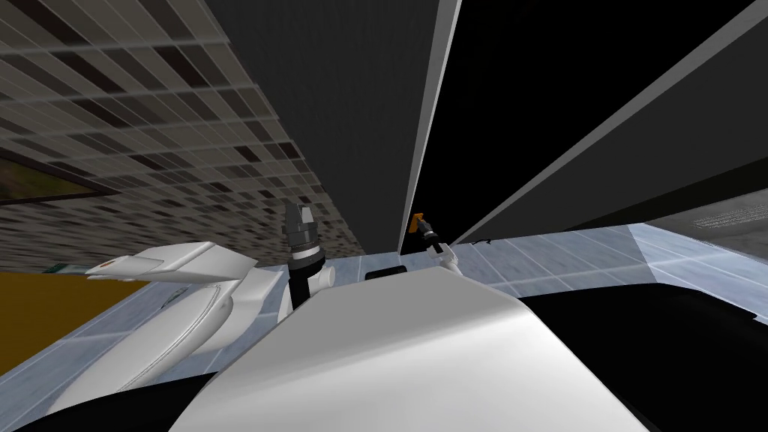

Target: Pull the door open

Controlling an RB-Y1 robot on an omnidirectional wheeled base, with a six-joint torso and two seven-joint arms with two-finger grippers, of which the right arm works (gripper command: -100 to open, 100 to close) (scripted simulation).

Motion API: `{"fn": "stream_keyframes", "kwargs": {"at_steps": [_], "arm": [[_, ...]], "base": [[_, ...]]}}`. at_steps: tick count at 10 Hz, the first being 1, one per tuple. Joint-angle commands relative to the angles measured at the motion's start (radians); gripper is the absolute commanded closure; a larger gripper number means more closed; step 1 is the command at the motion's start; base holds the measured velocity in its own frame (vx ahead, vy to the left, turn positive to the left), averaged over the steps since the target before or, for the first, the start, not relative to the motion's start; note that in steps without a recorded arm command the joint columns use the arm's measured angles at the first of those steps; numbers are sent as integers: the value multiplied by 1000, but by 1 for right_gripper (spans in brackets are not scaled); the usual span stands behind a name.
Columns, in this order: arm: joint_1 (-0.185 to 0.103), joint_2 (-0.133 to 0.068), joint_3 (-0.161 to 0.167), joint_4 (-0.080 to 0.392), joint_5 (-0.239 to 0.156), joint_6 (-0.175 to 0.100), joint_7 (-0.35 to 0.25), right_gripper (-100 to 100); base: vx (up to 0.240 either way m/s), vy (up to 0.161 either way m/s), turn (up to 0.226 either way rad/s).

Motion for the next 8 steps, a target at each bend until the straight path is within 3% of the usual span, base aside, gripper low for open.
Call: {"fn": "stream_keyframes", "kwargs": {"at_steps": [1,5,8], "arm": [[4,5,12,-2,-11,-2,-34,100],[22,1,20,-18,-77,0,-138,100],[29,-1,23,-24,-99,0,-192,100]], "base": [[-29,-18,45],[-31,-22,68],[-31,-14,43]]}}
